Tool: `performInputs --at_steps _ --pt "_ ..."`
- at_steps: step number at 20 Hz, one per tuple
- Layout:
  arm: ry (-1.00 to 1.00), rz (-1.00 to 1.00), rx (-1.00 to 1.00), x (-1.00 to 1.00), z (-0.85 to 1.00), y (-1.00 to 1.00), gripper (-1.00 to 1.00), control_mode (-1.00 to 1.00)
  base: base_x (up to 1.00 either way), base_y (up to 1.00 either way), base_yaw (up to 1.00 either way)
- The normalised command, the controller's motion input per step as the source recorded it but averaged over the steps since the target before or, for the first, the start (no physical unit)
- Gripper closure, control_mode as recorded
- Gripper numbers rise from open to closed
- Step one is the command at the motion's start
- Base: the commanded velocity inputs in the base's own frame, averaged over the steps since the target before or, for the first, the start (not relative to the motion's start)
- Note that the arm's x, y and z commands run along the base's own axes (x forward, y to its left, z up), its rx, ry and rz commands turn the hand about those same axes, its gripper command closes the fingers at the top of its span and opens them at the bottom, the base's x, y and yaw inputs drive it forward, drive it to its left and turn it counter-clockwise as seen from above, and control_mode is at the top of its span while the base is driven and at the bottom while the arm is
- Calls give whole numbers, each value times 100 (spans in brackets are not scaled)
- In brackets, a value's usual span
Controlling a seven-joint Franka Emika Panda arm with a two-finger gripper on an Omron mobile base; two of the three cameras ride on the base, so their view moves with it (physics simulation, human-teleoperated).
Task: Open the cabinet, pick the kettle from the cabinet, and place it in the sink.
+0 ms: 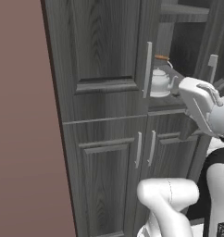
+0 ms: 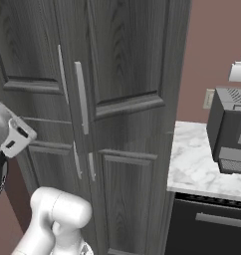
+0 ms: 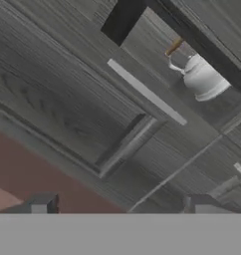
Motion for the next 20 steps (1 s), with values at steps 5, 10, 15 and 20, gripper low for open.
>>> performInputs --at_steps 5,10,15,20 --pt "0 -47 30 25 -27 25 -100 -100 0 0 0" --pt "0 -41 32 28 -33 12 -100 -100 0 0 0" --pt "1 -40 30 36 -33 1 -100 -100 0 0 0" --pt "4 -36 30 34 -28 0 -100 -100 0 0 0"
